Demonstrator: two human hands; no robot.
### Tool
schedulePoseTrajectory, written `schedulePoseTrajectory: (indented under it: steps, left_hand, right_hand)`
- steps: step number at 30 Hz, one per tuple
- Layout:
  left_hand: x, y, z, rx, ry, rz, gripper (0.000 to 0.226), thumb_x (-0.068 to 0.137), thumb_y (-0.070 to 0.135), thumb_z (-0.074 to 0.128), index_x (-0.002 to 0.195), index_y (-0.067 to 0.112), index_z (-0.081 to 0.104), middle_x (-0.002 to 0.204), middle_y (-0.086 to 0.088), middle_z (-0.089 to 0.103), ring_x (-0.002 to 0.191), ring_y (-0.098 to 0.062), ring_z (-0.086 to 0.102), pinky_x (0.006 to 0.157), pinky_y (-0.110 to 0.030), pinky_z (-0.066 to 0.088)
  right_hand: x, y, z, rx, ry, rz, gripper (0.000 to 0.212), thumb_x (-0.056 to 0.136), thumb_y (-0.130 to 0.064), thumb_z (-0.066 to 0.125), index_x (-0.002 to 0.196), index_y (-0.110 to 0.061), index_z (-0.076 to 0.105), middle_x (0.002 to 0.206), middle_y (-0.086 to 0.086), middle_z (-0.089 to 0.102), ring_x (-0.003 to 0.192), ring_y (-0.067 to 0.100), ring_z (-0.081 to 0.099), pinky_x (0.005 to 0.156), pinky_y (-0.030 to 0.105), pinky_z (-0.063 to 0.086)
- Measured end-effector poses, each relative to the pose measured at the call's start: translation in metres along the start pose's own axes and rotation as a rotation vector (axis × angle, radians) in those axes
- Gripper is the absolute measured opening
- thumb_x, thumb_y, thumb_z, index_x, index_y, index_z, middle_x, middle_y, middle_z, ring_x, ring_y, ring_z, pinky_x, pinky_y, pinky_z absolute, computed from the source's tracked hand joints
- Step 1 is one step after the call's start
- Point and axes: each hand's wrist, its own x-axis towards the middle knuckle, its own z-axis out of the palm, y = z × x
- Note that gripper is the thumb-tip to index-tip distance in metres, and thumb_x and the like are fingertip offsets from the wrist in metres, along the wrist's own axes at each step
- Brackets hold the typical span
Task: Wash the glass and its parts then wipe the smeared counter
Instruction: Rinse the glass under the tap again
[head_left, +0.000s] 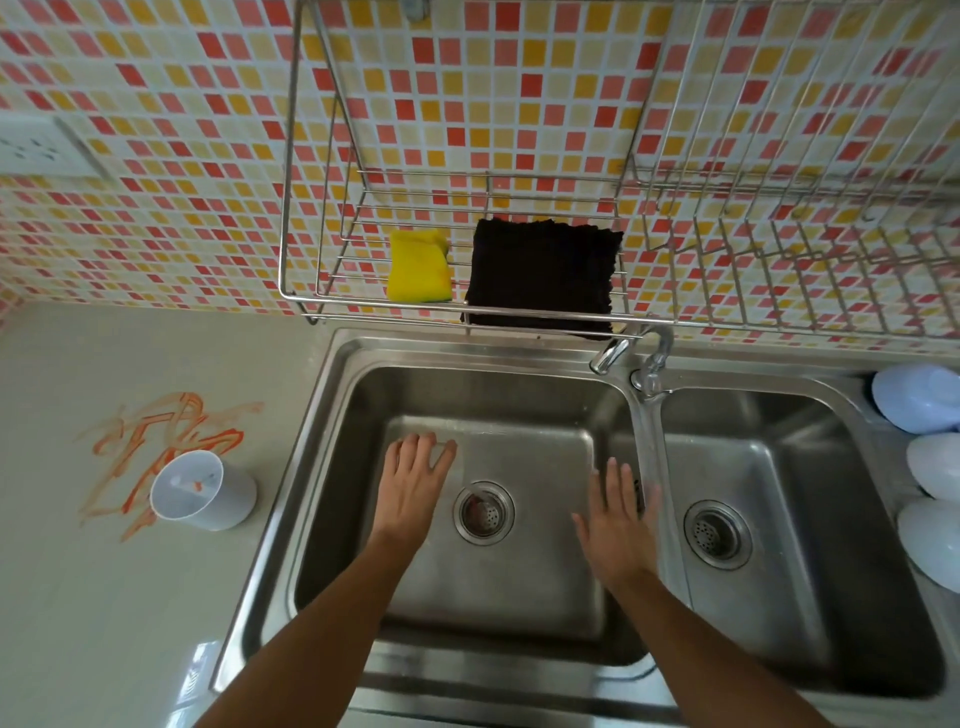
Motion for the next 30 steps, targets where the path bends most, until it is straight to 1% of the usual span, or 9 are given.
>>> schedulePoseTrajectory:
  steps: [2,6,11,15,20,24,26,28,30]
  left_hand:
    - [-0.002,0.002,-0.001,0.023,0.014,0.027,0.085,0.044,0.000,0.082,0.123,0.019,0.056,0.115,-0.013,0.057,0.105,-0.031,0.056,0.096,-0.047,0.043]
    - [-0.003,0.006,0.000,0.053,0.044,0.061,0.081,0.044,0.002,0.083,0.118,0.023,0.058,0.117,-0.010,0.056,0.105,-0.028,0.056,0.093,-0.047,0.038]
    - [-0.004,0.001,0.005,0.069,0.066,0.099,0.092,0.038,0.006,0.087,0.121,0.023,0.053,0.119,-0.010,0.050,0.107,-0.028,0.048,0.091,-0.048,0.042]
    - [-0.005,0.002,0.006,0.114,0.137,0.177,0.082,0.044,0.006,0.084,0.120,0.022,0.055,0.118,-0.009,0.045,0.106,-0.026,0.046,0.087,-0.046,0.044]
    - [-0.002,0.000,0.009,0.218,0.147,0.267,0.087,0.040,0.012,0.087,0.121,0.021,0.057,0.120,-0.010,0.044,0.108,-0.027,0.042,0.087,-0.046,0.046]
    - [0.004,-0.004,0.000,-0.015,0.122,-0.034,0.084,0.048,0.008,0.085,0.125,0.025,0.054,0.122,-0.010,0.054,0.112,-0.028,0.051,0.092,-0.053,0.042]
    - [0.002,-0.009,-0.001,-0.181,0.078,-0.175,0.081,0.058,0.021,0.086,0.130,0.028,0.048,0.125,-0.007,0.052,0.115,-0.026,0.051,0.097,-0.055,0.038]
    - [-0.007,-0.012,-0.002,-0.378,0.052,-0.261,0.082,0.067,0.039,0.082,0.136,0.029,0.040,0.131,-0.005,0.046,0.119,-0.024,0.048,0.105,-0.054,0.030]
    - [-0.022,-0.016,-0.003,-0.551,0.086,-0.354,0.083,0.069,0.046,0.079,0.139,0.027,0.037,0.134,-0.002,0.044,0.122,-0.022,0.045,0.108,-0.052,0.026]
  right_hand:
    - [-0.003,0.011,0.003,-0.002,0.021,0.039,0.085,0.095,-0.053,-0.006,0.137,0.001,0.046,0.149,0.026,0.034,0.138,0.040,0.033,0.113,0.060,0.000]
    - [-0.004,0.019,0.011,0.009,0.049,0.088,0.086,0.096,-0.052,-0.004,0.136,0.007,0.044,0.149,0.028,0.032,0.137,0.040,0.034,0.108,0.061,0.022]
    - [-0.006,0.022,0.009,0.038,0.084,0.080,0.085,0.096,-0.053,-0.002,0.140,0.009,0.036,0.151,0.028,0.027,0.141,0.039,0.024,0.113,0.055,0.014]
    - [-0.008,0.023,0.009,0.063,0.070,0.083,0.087,0.095,-0.055,-0.005,0.143,0.010,0.029,0.152,0.030,0.025,0.141,0.041,0.023,0.114,0.053,0.012]
    - [-0.008,0.024,0.009,0.081,0.029,0.090,0.088,0.094,-0.056,-0.005,0.144,0.009,0.027,0.152,0.030,0.023,0.141,0.041,0.023,0.114,0.053,0.012]
    - [-0.007,0.023,0.010,0.079,0.021,0.102,0.091,0.092,-0.058,-0.009,0.145,0.007,0.029,0.153,0.028,0.022,0.143,0.040,0.021,0.114,0.056,0.017]
    - [-0.007,0.021,0.009,0.086,0.018,0.118,0.091,0.090,-0.061,-0.010,0.147,0.000,0.025,0.154,0.027,0.019,0.144,0.040,0.018,0.112,0.059,0.017]
    - [-0.008,0.014,0.005,0.098,0.033,0.113,0.086,0.088,-0.068,-0.002,0.150,-0.009,0.014,0.157,0.025,0.011,0.145,0.039,0.009,0.111,0.060,0.011]
    - [-0.012,0.001,0.001,0.131,0.038,0.050,0.082,0.089,-0.069,0.016,0.152,-0.017,0.003,0.158,0.020,-0.001,0.146,0.036,0.001,0.112,0.058,0.005]
